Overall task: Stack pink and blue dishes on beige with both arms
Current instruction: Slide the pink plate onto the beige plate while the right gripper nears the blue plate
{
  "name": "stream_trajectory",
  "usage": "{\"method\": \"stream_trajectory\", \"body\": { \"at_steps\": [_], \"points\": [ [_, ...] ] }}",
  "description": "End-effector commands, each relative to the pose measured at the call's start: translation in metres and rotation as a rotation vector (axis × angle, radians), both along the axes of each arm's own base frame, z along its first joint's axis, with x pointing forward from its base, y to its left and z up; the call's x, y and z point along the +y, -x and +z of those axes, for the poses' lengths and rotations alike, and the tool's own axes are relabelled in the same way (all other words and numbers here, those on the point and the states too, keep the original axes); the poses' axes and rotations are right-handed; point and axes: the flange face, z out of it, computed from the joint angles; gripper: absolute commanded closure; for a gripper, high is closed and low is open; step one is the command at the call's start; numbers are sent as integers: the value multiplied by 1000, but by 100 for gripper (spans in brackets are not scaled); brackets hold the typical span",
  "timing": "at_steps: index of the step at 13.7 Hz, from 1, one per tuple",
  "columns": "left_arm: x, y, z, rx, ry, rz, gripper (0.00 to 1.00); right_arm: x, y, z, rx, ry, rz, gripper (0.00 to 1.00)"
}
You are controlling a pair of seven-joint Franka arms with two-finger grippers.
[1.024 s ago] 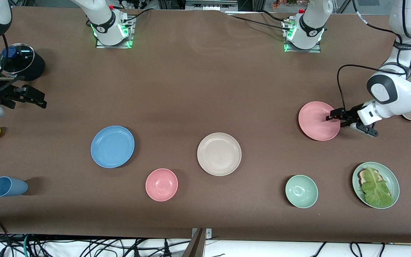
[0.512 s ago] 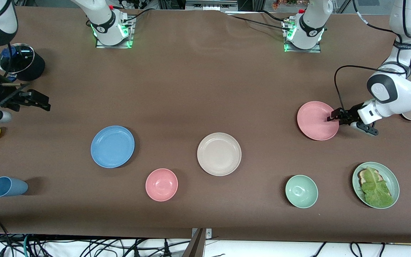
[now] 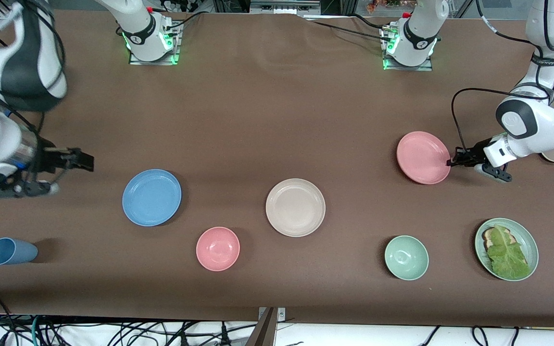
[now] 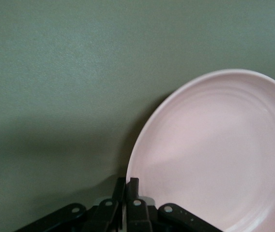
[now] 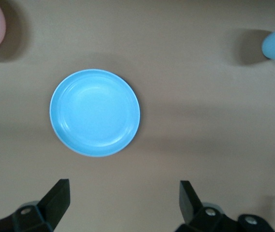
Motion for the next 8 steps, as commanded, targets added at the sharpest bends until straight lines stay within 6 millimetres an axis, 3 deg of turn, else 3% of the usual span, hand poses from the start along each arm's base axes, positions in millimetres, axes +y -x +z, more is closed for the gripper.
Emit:
{"method": "stream_trajectory", "body": {
  "at_steps": [1,4,8],
  "points": [
    [1,-1,5,-28,9,-7,100,15,-26,-20,-13,-1,30,0],
    [-7,-9,25,-44,17,-9,100,15,-37,-50,-26,-31,18,0],
    [-48,-38,59,-27,46,9,100,8,-49,-87,-41,-73,41,0]
  ]
}}
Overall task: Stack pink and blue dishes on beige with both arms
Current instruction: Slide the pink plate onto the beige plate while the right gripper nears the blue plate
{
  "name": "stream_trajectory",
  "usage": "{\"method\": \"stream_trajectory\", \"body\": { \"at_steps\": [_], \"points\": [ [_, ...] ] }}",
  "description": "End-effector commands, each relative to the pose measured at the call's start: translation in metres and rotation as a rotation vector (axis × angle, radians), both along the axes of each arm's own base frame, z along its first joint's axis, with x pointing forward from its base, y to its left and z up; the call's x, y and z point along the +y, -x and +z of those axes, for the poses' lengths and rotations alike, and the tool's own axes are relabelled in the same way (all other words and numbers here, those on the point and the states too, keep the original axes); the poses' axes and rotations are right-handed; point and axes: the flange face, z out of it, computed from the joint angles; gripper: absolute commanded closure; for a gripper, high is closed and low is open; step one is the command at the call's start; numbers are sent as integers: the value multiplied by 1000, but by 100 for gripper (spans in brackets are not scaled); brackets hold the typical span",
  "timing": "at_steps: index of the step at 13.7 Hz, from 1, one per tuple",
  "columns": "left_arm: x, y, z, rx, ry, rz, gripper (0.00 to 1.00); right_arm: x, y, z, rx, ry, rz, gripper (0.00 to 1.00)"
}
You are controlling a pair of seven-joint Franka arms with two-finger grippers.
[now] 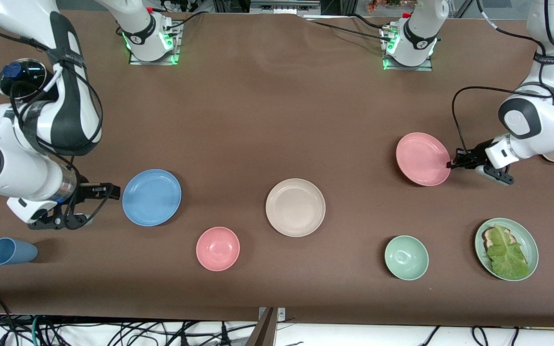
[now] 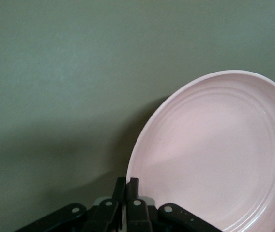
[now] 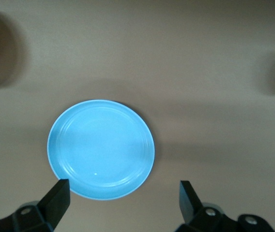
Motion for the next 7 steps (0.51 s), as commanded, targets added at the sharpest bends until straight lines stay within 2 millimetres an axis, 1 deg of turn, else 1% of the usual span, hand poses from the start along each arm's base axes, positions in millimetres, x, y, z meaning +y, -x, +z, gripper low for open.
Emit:
{"method": "stream_trajectory", "body": {
  "at_steps": [1,2,4,5,7],
  "points": [
    [-37,-23,28,-9,18,17,100,-8,-9,-18,-13,-35,33,0],
    [-55,-28,30,5,16,30,100,-16,-9,-29,-17,-33,36,0],
    [-97,-39,36,32,9,60,100,-29,-1,-62,-44,-29,67,0],
    [-121,-45,41,41,5,72,100,-32,5,-77,-45,-26,72,0],
    [-168,-56,52,61,-3,116,100,-35,10,-88,-35,-25,69,0]
  ]
}}
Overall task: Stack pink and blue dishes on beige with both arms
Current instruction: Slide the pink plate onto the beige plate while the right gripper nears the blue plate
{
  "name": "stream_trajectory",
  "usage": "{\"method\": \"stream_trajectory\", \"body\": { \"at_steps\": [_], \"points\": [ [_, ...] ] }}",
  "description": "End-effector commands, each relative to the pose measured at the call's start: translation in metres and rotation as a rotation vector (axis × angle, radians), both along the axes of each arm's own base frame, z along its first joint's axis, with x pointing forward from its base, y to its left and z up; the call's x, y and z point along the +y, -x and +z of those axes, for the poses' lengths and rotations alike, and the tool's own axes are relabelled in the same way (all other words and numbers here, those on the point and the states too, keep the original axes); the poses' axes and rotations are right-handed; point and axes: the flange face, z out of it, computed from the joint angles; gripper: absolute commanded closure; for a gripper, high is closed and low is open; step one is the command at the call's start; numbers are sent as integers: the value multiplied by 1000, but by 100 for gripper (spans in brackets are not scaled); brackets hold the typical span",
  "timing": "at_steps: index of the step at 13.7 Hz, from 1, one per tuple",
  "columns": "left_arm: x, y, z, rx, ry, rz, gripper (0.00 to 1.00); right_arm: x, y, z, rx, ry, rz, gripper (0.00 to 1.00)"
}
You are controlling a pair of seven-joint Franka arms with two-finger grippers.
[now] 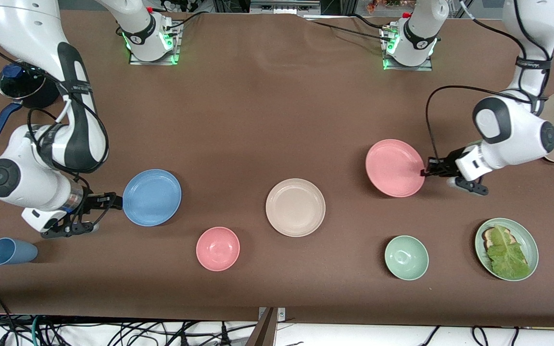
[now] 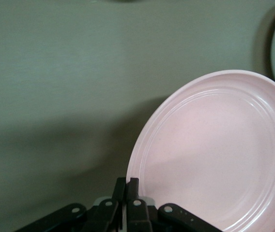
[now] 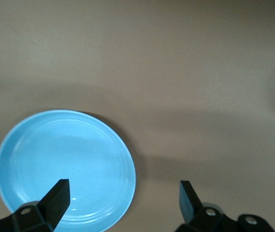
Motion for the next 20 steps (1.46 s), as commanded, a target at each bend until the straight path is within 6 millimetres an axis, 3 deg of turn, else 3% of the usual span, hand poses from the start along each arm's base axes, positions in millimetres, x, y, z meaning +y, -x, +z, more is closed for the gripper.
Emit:
{"method": "stream_trajectory", "body": {
  "at_steps": [1,5,8,13,20],
  "points": [
    [-56,-17,17,25,7,71,100,-3,14,-15,14,-21,8,0],
    [-128,-30,24,44,-3,110,100,-11,37,-51,20,-14,-6,0],
    [-172,-40,12,40,-16,121,100,-14,49,-68,14,-11,-14,0],
    [-239,-47,-15,29,-40,195,100,-15,52,-79,21,-28,-36,4],
    [-290,-50,-40,28,-53,300,100,-16,55,-96,35,-29,-44,17]
  ]
}}
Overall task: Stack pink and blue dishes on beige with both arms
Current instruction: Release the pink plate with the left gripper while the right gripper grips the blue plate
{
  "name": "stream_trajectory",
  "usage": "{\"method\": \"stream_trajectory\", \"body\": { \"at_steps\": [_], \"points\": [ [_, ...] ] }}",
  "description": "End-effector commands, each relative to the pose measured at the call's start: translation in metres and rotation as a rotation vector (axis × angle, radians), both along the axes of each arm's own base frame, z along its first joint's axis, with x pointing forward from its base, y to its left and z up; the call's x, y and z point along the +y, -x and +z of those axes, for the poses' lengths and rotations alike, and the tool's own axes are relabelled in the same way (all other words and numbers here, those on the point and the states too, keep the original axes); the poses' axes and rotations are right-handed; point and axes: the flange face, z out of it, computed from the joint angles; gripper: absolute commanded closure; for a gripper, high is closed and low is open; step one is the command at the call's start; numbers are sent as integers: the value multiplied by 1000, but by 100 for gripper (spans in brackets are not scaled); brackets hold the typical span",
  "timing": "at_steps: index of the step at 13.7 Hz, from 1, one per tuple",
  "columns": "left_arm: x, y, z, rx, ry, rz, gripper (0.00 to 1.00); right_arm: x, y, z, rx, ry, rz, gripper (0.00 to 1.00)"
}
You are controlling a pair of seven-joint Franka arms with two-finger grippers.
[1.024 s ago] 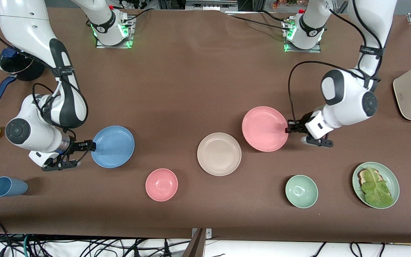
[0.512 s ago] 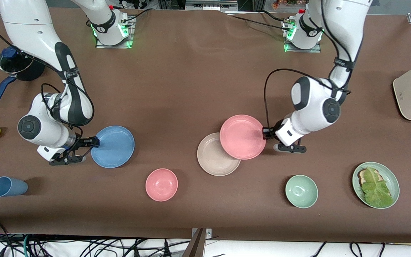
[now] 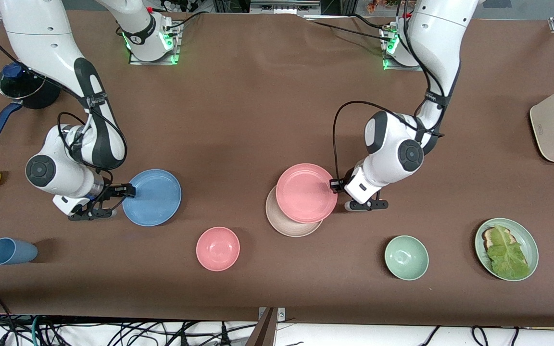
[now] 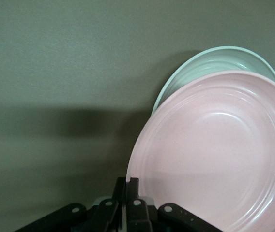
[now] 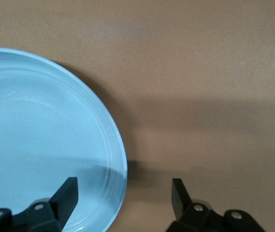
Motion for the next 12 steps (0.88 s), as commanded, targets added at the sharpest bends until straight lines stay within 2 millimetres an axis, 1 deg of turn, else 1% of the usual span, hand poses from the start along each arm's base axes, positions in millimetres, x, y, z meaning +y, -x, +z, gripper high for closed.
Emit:
{"method": "stream_trajectory", "body": {
  "at_steps": [1,2,5,7,8,9,10,11,12],
  "points": [
    [-23,-9,-8,-15,14,54,100,0,4,-4,-5,-19,11,19],
    [-30,-8,-7,-12,16,64,100,-1,4,-4,-5,-19,9,23],
    [-37,-11,-13,-7,15,85,100,-2,5,-8,1,-17,9,27],
    [-37,-14,-15,-9,15,89,100,-2,6,-13,8,-16,9,36],
    [-37,-15,-15,-10,15,89,100,-2,6,-14,9,-16,8,43],
    [-35,-16,-15,-10,14,92,94,-2,6,-14,9,-16,8,47],
    [-34,-17,-14,-12,15,92,85,-3,6,-14,9,-16,5,53],
    [-32,-18,-14,-14,14,93,73,-3,6,-14,11,-16,5,58],
    [-32,-18,-14,-14,15,93,65,-4,6,-15,11,-16,3,66]
  ]
}}
